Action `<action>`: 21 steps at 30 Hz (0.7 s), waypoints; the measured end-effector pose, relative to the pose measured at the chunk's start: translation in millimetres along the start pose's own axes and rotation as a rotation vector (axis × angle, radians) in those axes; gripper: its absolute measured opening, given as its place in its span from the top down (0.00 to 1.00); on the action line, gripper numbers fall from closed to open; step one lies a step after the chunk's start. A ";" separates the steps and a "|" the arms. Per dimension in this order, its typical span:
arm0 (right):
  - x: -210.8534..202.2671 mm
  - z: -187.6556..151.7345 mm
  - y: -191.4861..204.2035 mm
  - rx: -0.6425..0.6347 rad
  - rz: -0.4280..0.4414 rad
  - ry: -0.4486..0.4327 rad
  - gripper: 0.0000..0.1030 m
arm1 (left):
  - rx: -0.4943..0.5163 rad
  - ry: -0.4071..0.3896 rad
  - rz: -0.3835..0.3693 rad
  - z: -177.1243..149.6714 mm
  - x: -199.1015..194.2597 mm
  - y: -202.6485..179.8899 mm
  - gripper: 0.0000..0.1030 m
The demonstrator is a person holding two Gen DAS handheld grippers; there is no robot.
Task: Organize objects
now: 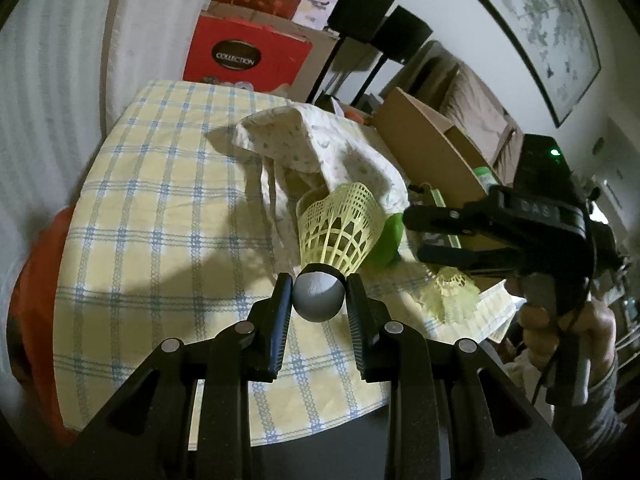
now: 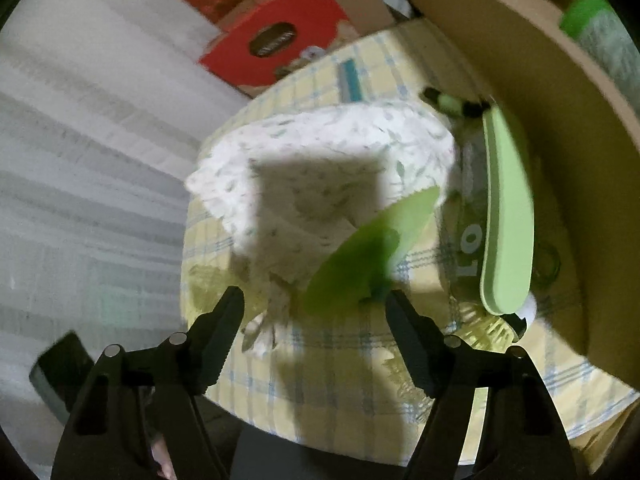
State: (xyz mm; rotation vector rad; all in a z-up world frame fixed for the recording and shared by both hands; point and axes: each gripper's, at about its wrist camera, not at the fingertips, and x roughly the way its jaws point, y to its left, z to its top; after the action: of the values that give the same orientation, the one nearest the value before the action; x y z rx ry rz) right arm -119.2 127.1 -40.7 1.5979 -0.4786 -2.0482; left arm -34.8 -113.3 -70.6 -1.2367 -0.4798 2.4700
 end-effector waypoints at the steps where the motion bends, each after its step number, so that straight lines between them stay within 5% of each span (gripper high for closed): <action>1: 1.6 0.3 -1.3 0.014 -0.012 -0.004 0.27 | 0.007 0.000 0.007 -0.5 1.1 -0.9 0.76; 11: 10.0 2.5 5.9 0.015 -0.079 -0.068 0.28 | -0.001 0.010 0.005 -3.6 7.3 -1.3 0.76; 21: 22.1 -0.1 17.8 -0.136 -0.192 -0.118 0.53 | 0.034 0.050 0.031 -9.0 16.0 -9.4 0.76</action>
State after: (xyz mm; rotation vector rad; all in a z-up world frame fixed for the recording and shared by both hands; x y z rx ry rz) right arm -120.4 99.9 -48.5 1.4985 -0.2268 -2.2745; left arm -35.2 -96.6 -82.8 -1.2986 -0.4068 2.4559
